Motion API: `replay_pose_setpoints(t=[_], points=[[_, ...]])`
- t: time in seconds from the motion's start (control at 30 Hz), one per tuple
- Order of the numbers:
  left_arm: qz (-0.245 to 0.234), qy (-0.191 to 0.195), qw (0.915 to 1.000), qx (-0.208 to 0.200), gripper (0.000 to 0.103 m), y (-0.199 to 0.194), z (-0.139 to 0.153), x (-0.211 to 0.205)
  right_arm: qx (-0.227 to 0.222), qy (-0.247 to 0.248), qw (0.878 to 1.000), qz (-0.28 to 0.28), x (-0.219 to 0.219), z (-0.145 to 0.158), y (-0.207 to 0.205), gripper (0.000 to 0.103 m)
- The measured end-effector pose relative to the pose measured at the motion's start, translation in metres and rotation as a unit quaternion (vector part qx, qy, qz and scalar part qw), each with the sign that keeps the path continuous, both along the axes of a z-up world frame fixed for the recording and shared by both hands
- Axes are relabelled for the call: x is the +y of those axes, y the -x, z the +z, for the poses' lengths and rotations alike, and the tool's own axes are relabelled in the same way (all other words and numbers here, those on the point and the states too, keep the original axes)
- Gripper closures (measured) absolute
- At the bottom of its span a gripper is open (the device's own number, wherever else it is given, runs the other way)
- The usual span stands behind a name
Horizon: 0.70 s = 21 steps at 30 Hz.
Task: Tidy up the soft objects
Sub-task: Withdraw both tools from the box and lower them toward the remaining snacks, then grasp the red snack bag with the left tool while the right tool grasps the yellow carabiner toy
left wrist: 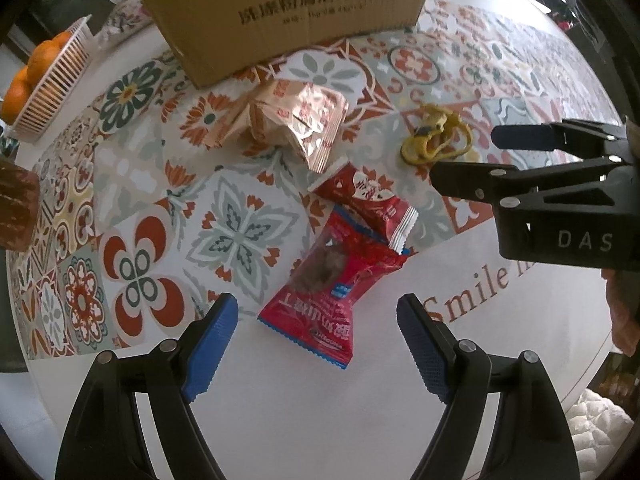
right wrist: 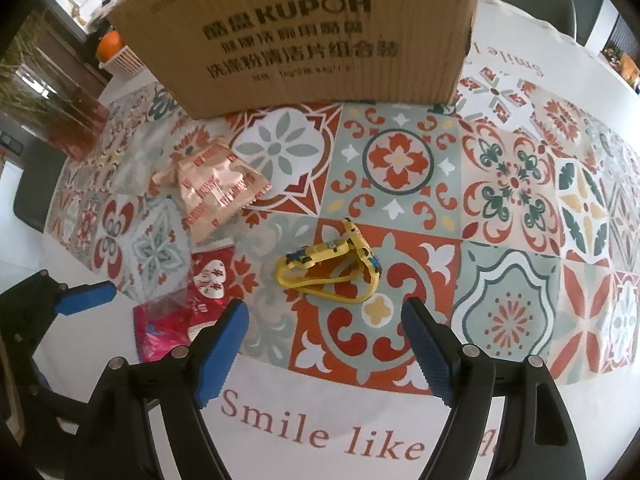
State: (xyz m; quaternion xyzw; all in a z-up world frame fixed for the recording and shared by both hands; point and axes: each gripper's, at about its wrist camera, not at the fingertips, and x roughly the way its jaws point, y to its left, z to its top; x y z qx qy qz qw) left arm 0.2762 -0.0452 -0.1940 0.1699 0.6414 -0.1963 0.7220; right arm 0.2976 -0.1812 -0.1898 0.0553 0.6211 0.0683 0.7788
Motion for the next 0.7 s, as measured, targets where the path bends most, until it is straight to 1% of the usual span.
replay_pose_setpoints(t=[0.23,0.37,0.53,0.57,0.63,0.7], points=[[0.001,-0.006,0.9999,0.016,0.021,-0.005,-0.013,-0.003,0.014,0.006,1.000,0.006,0.005,-0.016,-0.009,0.023],[0.002,-0.009,0.9997,0.021,0.021,-0.008,-0.022,-0.010,0.016,0.008,1.000,0.005,0.006,-0.022,-0.015,0.023],[0.008,-0.010,0.9997,0.023,0.022,-0.008,-0.024,-0.013,0.013,0.015,1.000,0.003,0.008,-0.026,-0.022,0.023],[0.010,-0.008,0.9997,0.023,0.023,-0.009,-0.025,-0.013,0.013,0.014,1.000,0.002,0.009,-0.026,-0.024,0.023],[0.013,-0.008,0.9996,0.022,0.027,-0.010,-0.027,-0.010,0.013,0.016,1.000,0.003,0.012,-0.027,-0.028,0.023],[0.017,-0.009,0.9995,0.024,0.030,-0.014,-0.029,-0.007,0.013,0.022,1.000,0.004,0.014,-0.028,-0.028,0.023]])
